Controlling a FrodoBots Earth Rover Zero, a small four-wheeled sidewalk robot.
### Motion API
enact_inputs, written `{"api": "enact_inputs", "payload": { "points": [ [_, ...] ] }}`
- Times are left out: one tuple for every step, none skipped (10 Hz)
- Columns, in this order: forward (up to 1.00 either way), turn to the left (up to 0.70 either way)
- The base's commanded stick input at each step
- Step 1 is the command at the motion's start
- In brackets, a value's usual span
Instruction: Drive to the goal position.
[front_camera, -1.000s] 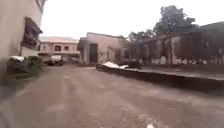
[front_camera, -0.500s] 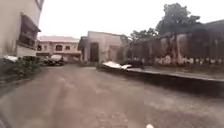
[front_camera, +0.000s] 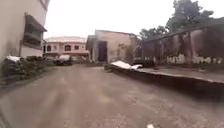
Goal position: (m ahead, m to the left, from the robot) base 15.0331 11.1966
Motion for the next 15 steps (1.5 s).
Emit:
{"api": "enact_inputs", "payload": {
  "points": [
    [1.0, 0.12],
    [1.0, 0.12],
    [1.0, 0.12],
    [1.0, 0.12],
    [1.0, 0.12],
    [1.0, 0.12],
    [1.0, 0.12],
    [1.0, -0.04],
    [1.0, -0.26],
    [1.0, -0.12],
    [1.0, 0.05],
    [1.0, 0.12],
    [1.0, 0.12],
    [1.0, 0.12],
    [1.0, 0.12]
  ]
}}
